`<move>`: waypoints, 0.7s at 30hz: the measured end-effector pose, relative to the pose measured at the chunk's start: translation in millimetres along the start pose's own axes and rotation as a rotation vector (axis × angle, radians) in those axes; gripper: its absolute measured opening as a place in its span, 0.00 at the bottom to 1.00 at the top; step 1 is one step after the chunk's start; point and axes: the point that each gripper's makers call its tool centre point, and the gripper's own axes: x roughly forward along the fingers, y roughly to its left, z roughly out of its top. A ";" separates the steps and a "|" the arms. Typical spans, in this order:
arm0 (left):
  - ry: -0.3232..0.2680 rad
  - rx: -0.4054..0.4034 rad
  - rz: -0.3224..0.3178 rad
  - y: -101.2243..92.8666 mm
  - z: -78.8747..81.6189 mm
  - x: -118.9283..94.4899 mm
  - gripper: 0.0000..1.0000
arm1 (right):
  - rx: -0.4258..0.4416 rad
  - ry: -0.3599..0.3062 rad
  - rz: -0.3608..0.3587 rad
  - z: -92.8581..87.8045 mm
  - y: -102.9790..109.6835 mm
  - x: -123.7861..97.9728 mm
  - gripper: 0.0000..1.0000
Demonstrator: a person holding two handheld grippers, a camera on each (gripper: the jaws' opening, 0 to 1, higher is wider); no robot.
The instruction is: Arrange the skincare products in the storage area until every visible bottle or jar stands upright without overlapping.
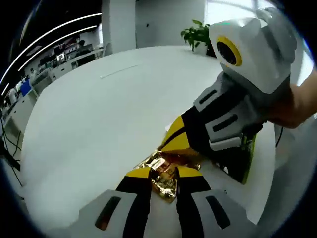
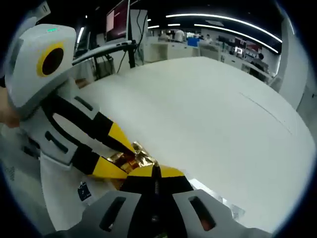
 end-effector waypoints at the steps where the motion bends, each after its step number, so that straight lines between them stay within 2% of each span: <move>1: 0.000 -0.002 0.001 0.2 -0.1 -0.2 0.16 | -0.001 0.001 0.002 0.0 0.0 0.4 0.02; 8: 0.001 -0.010 0.016 -1.0 -0.7 -0.2 0.16 | 0.013 -0.034 0.008 3.5 -3.7 -0.4 0.06; 12: 0.002 -0.017 0.014 -1.3 -1.3 0.9 0.16 | 0.001 -0.077 -0.011 13.9 -8.1 -6.1 0.10; 21: 0.001 -0.027 0.015 -1.7 -2.1 0.7 0.16 | -0.015 -0.083 -0.015 18.3 -7.4 -10.0 0.15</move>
